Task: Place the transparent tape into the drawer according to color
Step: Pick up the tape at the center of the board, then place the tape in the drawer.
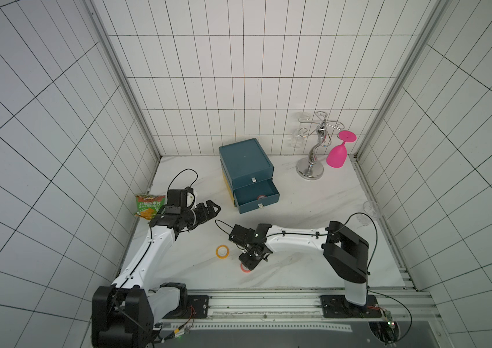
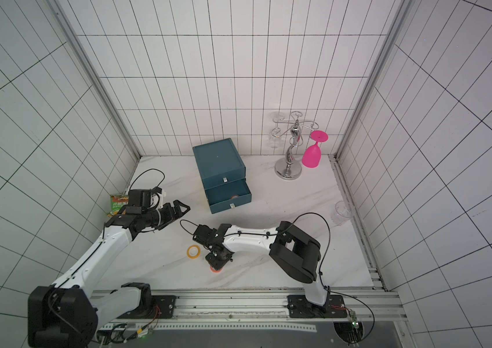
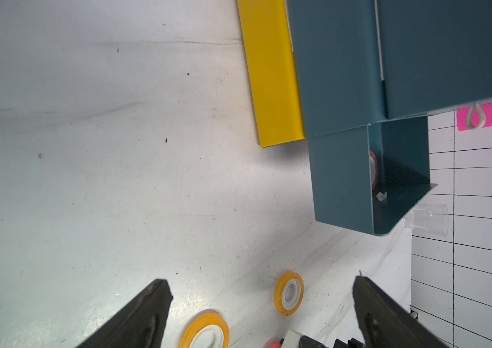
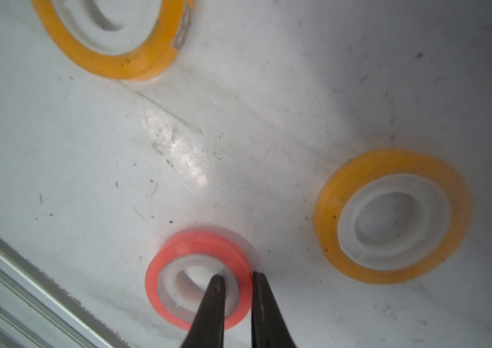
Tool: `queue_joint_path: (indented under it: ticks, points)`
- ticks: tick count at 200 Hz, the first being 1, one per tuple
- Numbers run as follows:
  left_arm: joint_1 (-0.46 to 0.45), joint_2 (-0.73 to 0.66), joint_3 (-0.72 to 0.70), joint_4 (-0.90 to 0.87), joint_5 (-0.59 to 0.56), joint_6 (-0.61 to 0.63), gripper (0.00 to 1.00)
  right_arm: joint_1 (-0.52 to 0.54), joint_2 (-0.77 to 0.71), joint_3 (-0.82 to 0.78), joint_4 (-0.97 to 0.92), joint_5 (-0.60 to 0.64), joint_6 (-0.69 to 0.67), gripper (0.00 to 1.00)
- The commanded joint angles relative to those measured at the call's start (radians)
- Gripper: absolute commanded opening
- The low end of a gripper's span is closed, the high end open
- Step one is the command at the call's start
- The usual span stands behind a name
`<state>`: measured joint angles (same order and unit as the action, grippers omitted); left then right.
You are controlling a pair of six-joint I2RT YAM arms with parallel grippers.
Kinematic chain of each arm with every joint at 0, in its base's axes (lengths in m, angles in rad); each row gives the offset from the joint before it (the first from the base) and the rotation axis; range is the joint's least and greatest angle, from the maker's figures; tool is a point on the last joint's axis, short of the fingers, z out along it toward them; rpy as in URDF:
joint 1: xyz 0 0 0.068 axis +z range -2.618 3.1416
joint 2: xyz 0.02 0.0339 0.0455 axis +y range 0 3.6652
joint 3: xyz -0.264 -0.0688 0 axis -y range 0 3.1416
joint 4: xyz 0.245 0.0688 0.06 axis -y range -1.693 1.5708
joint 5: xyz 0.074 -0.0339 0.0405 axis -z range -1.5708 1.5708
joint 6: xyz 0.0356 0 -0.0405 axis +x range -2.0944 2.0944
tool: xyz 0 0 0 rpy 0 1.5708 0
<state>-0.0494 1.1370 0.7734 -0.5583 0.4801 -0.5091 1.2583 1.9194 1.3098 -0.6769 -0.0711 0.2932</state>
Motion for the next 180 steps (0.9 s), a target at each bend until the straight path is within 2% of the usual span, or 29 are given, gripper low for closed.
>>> queue_joint_path:
  ticks: [1, 43, 76, 123, 180]
  points:
    - [0.005, -0.013, -0.008, 0.016, 0.017, 0.002, 0.98, -0.035, -0.099, -0.026, -0.001, 0.009, 0.021, 0.0]
    - [0.004, -0.007, -0.003, 0.034, 0.038, 0.0, 0.98, -0.149, -0.244, -0.019, -0.001, 0.042, 0.01, 0.0]
    - [-0.016, 0.009, 0.012, 0.074, 0.054, -0.008, 0.98, -0.268, -0.295, 0.048, 0.013, 0.071, -0.018, 0.0]
    - [-0.062, 0.067, 0.087, 0.106, 0.048, -0.01, 0.98, -0.397, -0.247, 0.177, 0.065, 0.073, -0.042, 0.0]
    - [-0.067, 0.154, 0.178, 0.123, 0.049, -0.006, 0.98, -0.464, -0.119, 0.342, 0.089, 0.076, -0.063, 0.0]
